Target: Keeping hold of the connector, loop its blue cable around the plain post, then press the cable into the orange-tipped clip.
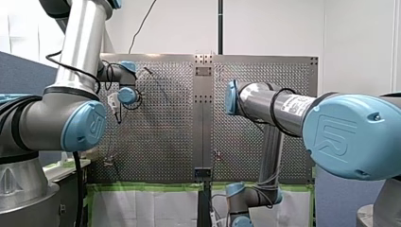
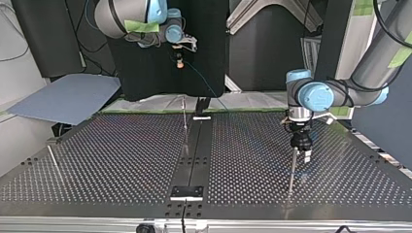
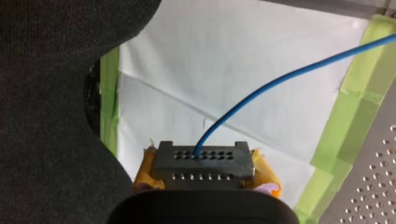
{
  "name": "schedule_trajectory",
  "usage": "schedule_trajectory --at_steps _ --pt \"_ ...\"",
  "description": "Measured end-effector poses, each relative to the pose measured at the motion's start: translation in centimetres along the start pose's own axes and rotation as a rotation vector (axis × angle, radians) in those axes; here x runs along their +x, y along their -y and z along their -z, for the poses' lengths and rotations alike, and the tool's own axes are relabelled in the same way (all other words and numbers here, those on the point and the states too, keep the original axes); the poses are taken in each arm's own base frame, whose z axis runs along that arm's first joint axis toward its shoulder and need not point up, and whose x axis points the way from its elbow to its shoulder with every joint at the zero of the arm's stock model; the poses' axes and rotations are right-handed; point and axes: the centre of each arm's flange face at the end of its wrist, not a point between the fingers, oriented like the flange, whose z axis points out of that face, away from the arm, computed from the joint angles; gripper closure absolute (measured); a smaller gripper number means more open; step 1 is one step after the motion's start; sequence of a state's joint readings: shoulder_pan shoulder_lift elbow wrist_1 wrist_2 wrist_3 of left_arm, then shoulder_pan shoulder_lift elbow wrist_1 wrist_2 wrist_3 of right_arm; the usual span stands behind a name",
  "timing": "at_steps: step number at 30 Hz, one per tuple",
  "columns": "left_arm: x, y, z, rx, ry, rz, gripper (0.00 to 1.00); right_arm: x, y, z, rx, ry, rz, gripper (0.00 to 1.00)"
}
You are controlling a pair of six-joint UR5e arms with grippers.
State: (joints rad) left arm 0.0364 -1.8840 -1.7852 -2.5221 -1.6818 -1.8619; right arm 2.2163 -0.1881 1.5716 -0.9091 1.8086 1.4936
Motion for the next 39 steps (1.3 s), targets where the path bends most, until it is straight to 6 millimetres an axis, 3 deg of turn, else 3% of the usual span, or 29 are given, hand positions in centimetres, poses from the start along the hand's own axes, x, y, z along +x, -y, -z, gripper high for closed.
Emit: schedule_trajectory --at_steps 6,23,39 --pt "0.0 0.0 0.0 0.0 0.0 -0.001 0.02 0.8 -0.6 1.1 -0.014 -0.033 -0.006 1.0" --pt "0.0 -0.2 0.0 -0.017 0.004 -0.004 0.02 7.4 -1.8 4.9 -0.054 -0.193 -0.03 1.0" --pt "-0.2 -0.7 -0.1 -0.031 0.002 -0.006 0.02 12.6 -4.7 8.4 -0.089 -0.264 -0.067 1.0"
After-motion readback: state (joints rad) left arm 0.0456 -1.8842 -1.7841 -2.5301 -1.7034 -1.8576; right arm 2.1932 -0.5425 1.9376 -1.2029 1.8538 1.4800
